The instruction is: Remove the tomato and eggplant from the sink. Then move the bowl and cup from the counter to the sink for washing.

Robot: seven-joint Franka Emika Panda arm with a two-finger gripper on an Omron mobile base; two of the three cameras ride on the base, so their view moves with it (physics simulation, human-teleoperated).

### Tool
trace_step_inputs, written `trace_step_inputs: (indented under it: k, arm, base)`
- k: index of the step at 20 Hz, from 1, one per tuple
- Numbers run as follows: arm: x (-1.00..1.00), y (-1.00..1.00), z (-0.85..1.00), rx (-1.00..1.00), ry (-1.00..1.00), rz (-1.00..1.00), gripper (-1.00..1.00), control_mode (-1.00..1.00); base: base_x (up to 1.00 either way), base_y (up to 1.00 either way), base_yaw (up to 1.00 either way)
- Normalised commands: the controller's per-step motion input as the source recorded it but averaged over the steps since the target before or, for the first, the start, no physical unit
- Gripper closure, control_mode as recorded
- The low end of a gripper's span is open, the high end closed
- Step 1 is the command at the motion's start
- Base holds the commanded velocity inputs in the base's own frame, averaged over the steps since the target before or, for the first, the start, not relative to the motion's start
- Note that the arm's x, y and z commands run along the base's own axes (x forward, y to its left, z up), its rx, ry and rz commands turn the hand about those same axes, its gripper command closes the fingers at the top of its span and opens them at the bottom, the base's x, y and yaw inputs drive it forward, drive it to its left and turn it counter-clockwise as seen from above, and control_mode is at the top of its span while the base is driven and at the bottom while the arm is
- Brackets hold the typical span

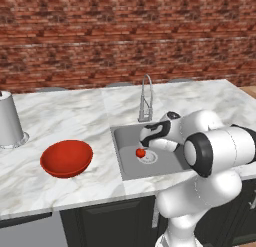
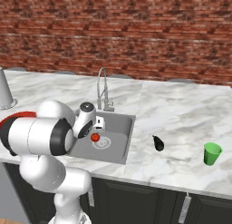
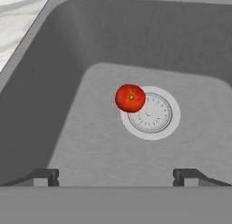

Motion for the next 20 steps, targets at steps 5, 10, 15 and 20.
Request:
trace_step_inputs:
  k: [5, 10, 15, 20]
  arm:
    - [0.11, 0.00, -0.12, 0.00, -0.05, 0.00, -1.00, -1.00]
    - [0.18, 0.01, -0.09, 0.00, -0.02, 0.00, -1.00, -1.00]
    - [0.16, 0.00, -0.09, 0.00, 0.00, 0.00, -1.00, -1.00]
    - [0.15, 0.00, -0.11, 0.00, 0.00, 0.00, -1.00, -1.00]
  base:
    - [0.00, 0.00, 0.00]
    - [0.00, 0.00, 0.00]
    - [0.00, 0.00, 0.00]
    - [0.00, 0.00, 0.00]
